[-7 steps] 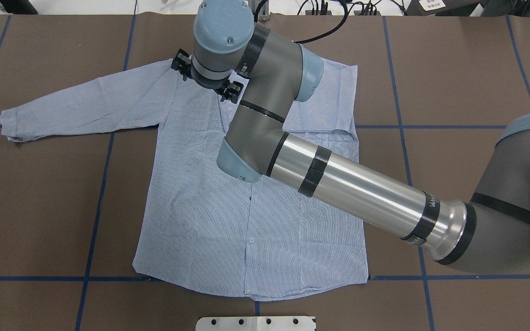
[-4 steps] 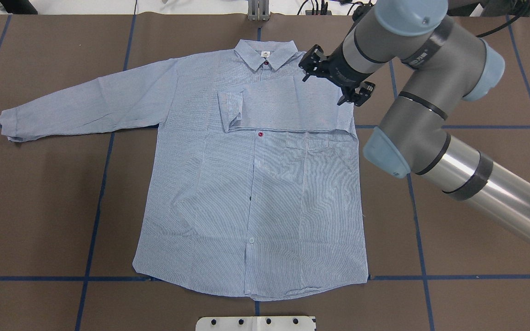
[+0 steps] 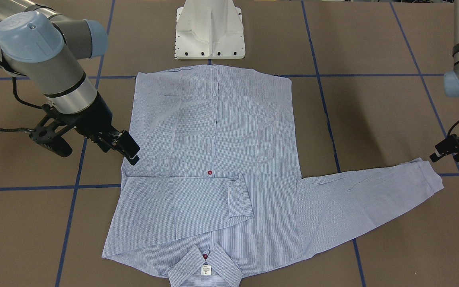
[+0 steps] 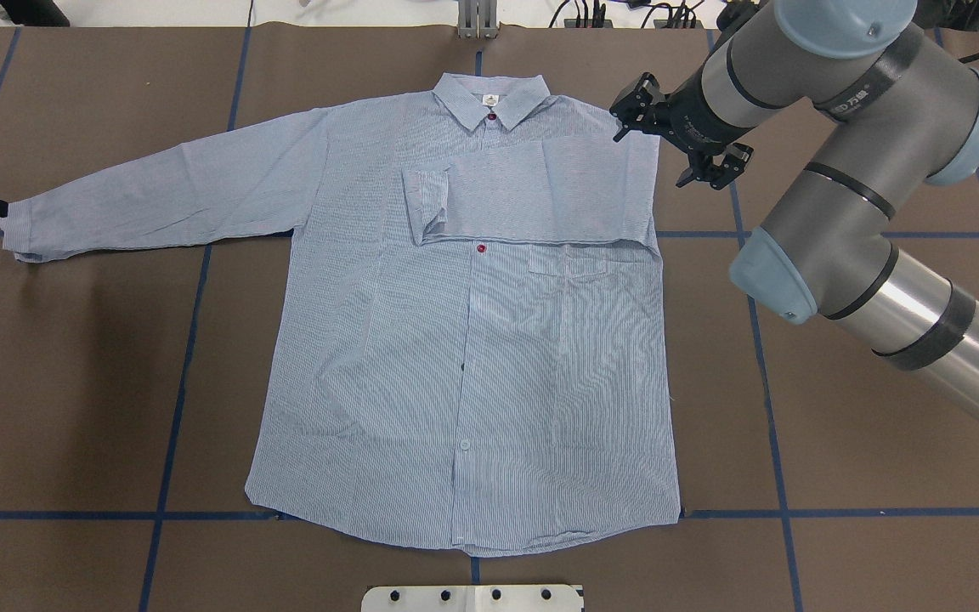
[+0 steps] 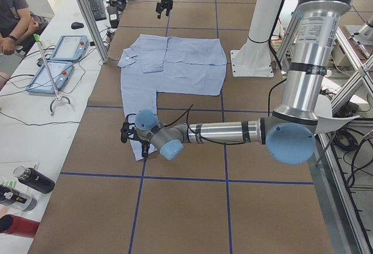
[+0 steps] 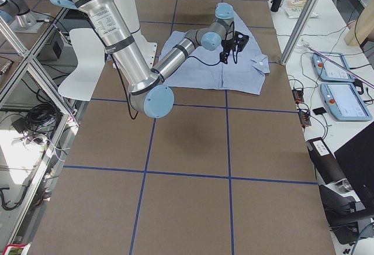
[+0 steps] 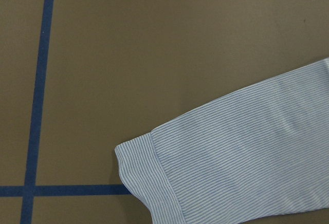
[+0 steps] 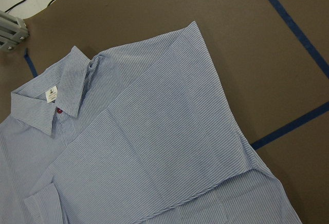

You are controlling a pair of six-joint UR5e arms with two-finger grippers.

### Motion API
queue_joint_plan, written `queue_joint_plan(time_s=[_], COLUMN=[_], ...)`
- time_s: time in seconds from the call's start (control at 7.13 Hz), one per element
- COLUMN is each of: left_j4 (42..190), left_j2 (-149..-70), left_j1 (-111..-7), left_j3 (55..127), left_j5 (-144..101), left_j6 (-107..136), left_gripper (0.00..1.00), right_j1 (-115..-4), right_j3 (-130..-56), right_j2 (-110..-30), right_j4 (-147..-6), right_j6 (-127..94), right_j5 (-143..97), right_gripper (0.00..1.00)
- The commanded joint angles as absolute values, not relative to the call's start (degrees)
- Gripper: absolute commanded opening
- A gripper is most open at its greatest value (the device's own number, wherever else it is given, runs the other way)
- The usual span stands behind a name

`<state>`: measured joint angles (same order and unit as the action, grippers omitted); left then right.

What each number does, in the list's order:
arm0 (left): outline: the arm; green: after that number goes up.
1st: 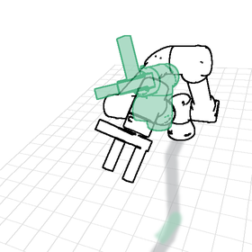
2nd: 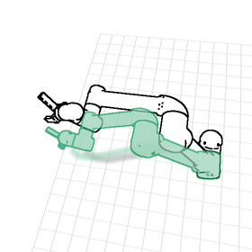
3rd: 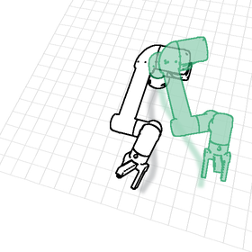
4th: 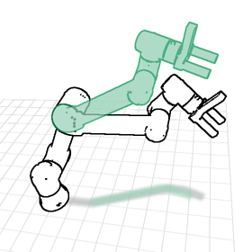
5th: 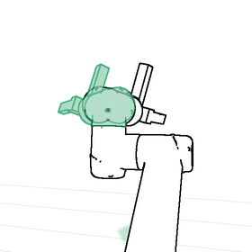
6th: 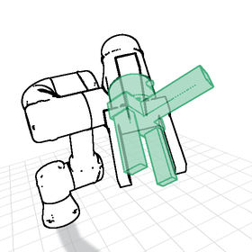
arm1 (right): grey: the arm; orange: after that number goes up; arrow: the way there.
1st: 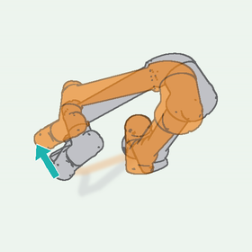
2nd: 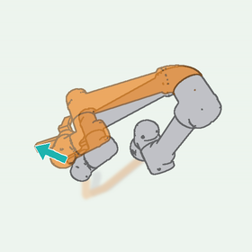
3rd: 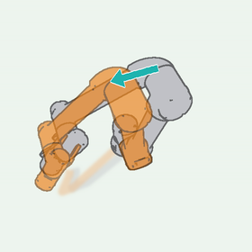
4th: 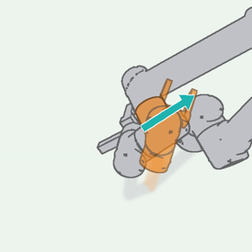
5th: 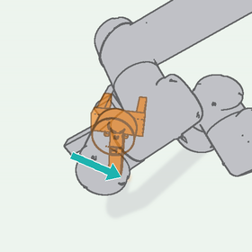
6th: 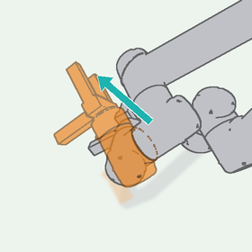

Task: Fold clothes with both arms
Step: 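Withdraw the right gripper while the left gripper reaches the other sleeve cuff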

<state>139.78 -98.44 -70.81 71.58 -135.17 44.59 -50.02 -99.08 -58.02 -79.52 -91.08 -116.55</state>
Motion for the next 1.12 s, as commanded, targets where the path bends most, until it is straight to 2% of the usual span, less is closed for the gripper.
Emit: queue_joint_plan(time_s=[0.0,0.14,0.28,0.7,0.84,0.98], left_j4=[141.9,144.3,145.4,145.5,145.5,145.4], left_j2=[-98.8,-98.9,-99.8,-100.0,-100.3,-100.8], left_j1=[-68.6,-67.8,-67.6,-67.5,-67.5,-67.5], left_j3=[68.7,66.8,64.8,63.8,63.7,64.0], left_j5=[-135.1,-135.1,-135.1,-135.0,-135.0,-135.1], left_j6=[46.8,46.8,46.8,46.8,46.8,46.8], left_gripper=[0.83,0.81,0.74,0.3,0.0,0.0], right_j1=[-49.9,-49.7,-49.7,-49.7,-49.7,-49.7], right_j3=[-98.9,-98.8,-98.7,-98.9,-98.9,-99.0], right_j2=[-58.3,-58.2,-58.3,-58.1,-58.1,-58.0], right_j4=[-79.3,-79.3,-79.3,-79.3,-79.3,-79.3], right_j6=[-91.1,-91.1,-91.1,-91.1,-91.1,-91.1], right_j5=[-116.3,-116.2,-116.2,-116.1,-116.1,-116.1], right_gripper=[0.99,0.99,0.99,0.99,0.99,0.99])
